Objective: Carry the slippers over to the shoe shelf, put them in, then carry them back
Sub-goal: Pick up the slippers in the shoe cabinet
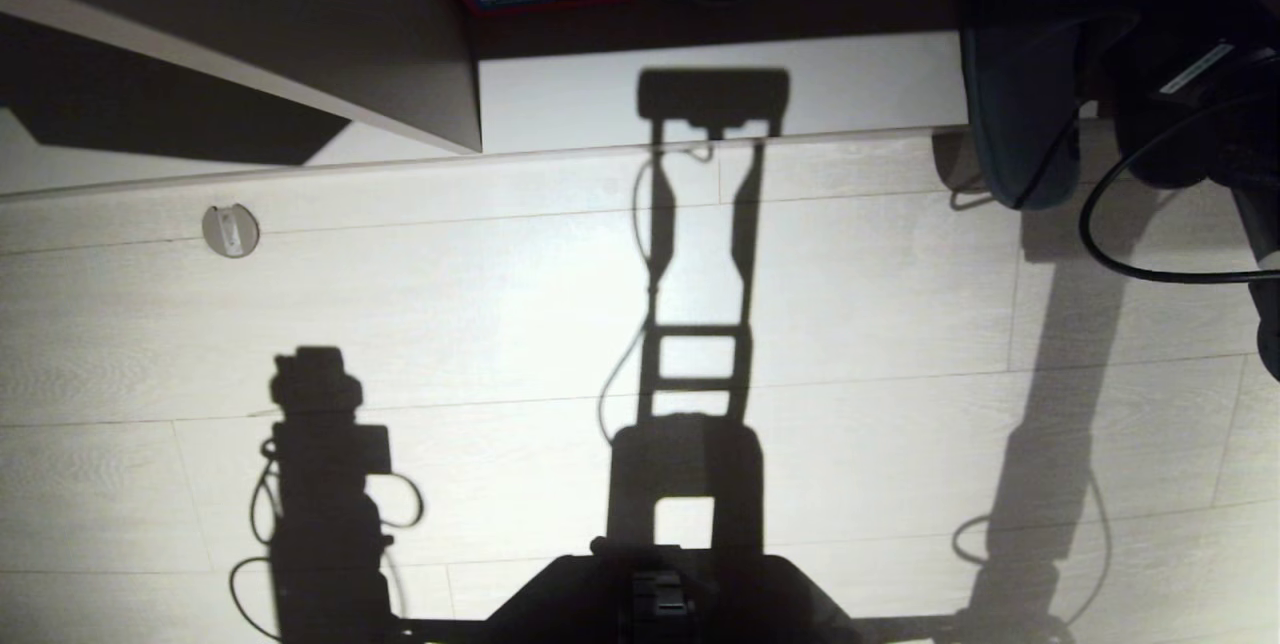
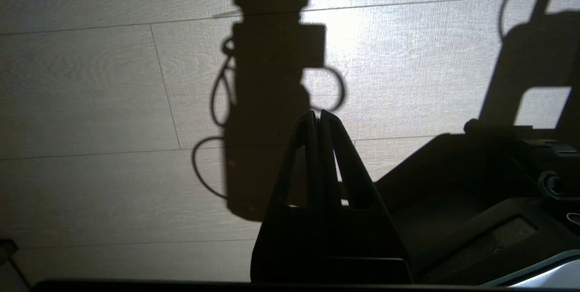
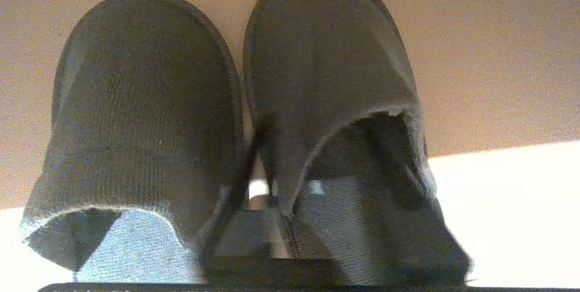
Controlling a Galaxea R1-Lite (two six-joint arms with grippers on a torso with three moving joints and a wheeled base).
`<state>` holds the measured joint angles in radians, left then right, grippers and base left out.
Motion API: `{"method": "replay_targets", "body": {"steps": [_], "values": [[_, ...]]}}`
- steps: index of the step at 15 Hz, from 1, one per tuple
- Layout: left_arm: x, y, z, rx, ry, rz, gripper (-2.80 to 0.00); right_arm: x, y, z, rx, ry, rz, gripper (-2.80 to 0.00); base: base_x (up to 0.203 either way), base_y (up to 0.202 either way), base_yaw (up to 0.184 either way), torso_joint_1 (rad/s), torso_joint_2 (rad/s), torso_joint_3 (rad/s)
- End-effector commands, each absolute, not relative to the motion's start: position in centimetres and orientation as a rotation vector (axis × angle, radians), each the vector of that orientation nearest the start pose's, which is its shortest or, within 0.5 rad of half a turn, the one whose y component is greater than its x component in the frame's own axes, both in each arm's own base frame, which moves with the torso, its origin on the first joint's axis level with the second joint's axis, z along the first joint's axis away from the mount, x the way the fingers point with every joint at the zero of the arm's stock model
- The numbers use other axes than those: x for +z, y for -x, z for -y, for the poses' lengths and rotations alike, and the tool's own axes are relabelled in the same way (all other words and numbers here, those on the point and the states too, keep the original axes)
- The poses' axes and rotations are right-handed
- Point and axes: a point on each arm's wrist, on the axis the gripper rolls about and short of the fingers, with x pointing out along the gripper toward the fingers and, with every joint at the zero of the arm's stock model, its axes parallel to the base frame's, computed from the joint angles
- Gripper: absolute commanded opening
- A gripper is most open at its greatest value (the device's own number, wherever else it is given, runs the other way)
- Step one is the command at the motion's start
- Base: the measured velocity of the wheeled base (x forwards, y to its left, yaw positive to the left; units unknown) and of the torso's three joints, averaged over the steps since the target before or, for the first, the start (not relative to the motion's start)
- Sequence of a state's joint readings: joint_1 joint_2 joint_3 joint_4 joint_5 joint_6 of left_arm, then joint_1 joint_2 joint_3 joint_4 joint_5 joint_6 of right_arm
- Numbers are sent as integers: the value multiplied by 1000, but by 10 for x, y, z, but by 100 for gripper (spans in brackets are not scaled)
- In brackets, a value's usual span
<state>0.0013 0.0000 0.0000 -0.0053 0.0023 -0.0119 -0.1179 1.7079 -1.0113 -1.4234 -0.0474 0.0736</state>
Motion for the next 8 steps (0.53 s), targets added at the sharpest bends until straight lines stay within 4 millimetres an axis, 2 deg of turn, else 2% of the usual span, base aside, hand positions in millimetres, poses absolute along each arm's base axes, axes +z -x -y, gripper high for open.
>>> {"method": "replay_targets", "body": {"steps": [1, 4, 8], "values": [[76, 23, 0, 4, 12, 6, -280, 311, -297, 36, -130, -46, 741, 0, 0, 0, 0, 0, 0, 0], [76, 23, 0, 3, 12, 6, -280, 310, -298, 36, -130, -46, 734, 0, 0, 0, 0, 0, 0, 0], [76, 23, 0, 4, 12, 6, -280, 295, -299, 30, -112, -56, 674, 0, 0, 0, 0, 0, 0, 0]]}}
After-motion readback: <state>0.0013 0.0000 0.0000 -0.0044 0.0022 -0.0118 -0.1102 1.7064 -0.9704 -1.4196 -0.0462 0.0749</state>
